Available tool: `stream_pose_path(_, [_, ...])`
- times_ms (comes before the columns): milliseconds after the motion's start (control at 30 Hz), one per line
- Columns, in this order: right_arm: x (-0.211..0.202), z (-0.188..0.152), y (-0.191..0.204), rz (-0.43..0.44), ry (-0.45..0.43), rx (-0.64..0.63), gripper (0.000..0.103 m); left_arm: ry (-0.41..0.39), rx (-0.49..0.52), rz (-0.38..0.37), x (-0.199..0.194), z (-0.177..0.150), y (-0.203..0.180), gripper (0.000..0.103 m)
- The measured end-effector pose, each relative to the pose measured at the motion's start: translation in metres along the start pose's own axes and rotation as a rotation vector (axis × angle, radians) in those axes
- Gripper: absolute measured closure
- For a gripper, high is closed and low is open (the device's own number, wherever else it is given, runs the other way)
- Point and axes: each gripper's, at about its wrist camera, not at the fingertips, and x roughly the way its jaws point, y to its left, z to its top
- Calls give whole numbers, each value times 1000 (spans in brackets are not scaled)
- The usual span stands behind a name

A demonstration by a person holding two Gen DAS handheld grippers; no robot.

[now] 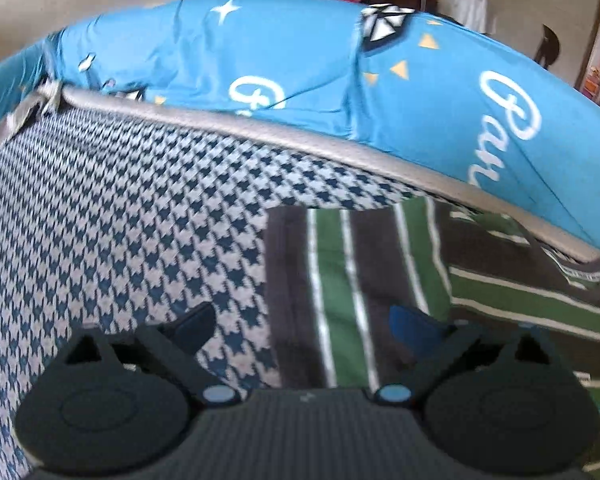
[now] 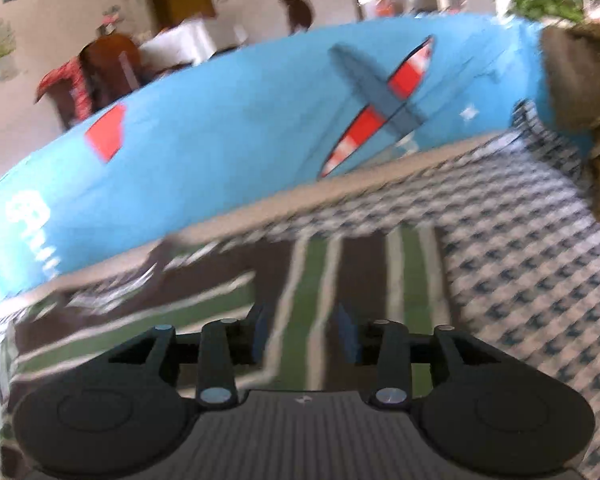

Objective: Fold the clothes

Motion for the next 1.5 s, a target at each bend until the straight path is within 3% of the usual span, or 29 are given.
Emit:
stream_pose_path(133, [-8,-22,32,56,75,-53,61,32,-58,-48,9,4,16,10])
stream_pose_path(300, [-23,-45,59,113,99,-118,49,66,-111,-93,22,6,31,11])
stream_pose_path(467, [-24,-58,70,140,136,-151,48,93,-138,-135,37,5,35,14])
stream_pose_path(733, [-15,-60,71,111,154,-191,47,94,-184,-222,45,4,38,15])
stream_pose_path(833, [-13,-60,72,111,161,-195,47,90,-196,-257,45,3,40,21])
stream_pose_path(1033, [-12,-63,78,106,159,-230,42,73,-163,-247,39,-3,34,27])
stream_pose_path(1500, [-11,-64,82,96,157,-261,39,28,-81,-144,41,-12,15,73])
